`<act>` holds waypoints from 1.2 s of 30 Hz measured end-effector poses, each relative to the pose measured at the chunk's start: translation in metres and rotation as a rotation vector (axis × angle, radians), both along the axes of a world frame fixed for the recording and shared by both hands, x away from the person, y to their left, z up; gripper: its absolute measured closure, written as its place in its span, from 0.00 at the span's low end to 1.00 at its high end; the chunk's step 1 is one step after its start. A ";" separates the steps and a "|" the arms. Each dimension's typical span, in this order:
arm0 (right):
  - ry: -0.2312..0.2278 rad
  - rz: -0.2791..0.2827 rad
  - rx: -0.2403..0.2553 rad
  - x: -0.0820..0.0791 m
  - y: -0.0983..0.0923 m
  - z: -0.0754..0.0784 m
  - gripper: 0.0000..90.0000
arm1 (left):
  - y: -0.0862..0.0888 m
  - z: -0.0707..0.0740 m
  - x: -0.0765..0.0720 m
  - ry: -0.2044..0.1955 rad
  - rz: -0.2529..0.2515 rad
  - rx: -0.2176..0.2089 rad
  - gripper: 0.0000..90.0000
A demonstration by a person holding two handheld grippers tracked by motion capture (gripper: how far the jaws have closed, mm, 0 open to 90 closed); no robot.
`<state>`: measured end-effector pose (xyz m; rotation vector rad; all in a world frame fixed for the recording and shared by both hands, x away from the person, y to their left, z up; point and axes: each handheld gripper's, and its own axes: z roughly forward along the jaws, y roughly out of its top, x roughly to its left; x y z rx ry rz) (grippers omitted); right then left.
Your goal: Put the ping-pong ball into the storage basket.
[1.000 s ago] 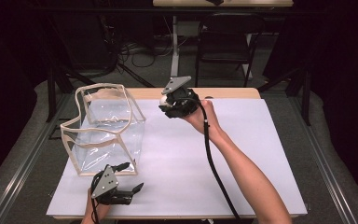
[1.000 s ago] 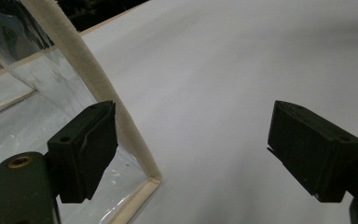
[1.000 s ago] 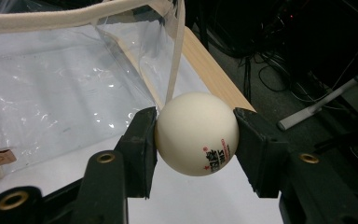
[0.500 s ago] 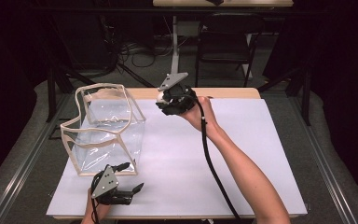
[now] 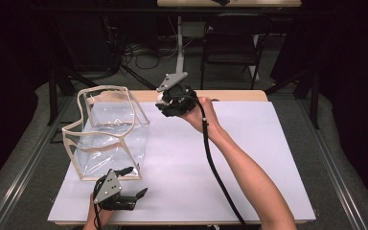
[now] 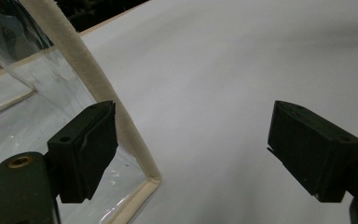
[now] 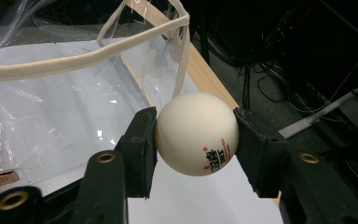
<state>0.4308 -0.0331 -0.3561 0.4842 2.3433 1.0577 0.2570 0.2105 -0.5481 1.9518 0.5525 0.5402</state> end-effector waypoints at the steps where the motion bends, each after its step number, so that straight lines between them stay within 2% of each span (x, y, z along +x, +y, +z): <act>1: 0.002 0.001 0.000 0.000 0.000 0.001 0.57 | 0.000 0.000 0.000 0.000 0.000 0.000 0.18; 36: -0.018 0.034 -0.004 -0.003 0.020 0.015 0.57 | 0.000 0.000 0.000 0.000 0.003 0.003 0.18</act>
